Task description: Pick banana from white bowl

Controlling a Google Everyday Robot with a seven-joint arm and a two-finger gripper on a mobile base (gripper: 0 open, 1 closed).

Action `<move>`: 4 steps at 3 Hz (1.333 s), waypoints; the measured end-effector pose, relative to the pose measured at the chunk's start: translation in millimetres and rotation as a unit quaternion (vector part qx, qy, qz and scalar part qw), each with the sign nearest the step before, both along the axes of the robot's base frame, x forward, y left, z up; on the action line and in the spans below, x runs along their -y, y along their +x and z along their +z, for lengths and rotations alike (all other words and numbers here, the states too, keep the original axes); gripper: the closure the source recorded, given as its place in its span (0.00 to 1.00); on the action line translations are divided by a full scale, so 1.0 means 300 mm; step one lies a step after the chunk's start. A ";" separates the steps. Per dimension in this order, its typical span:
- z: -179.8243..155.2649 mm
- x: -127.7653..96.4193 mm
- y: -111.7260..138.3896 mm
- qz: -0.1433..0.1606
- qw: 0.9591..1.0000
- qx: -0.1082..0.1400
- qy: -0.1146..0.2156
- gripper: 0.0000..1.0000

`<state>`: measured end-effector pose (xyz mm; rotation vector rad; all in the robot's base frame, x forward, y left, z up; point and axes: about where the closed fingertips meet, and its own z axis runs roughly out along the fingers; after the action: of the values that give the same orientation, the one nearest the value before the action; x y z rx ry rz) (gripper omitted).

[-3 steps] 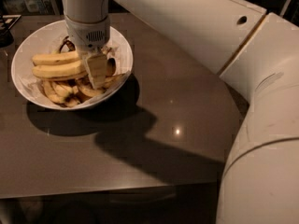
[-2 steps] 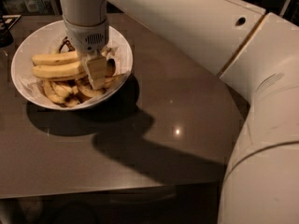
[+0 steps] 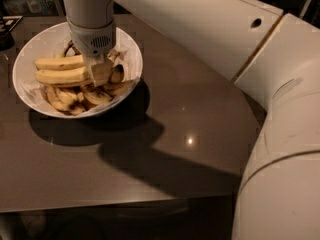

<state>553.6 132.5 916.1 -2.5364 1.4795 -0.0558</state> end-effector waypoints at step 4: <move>0.154 0.098 -0.089 0.015 0.990 0.039 0.137 1.00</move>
Offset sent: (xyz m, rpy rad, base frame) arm -0.0276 -0.0360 0.0519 0.2922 -0.0704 0.0124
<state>526.8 102.9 962.2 -2.3089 1.3184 0.0506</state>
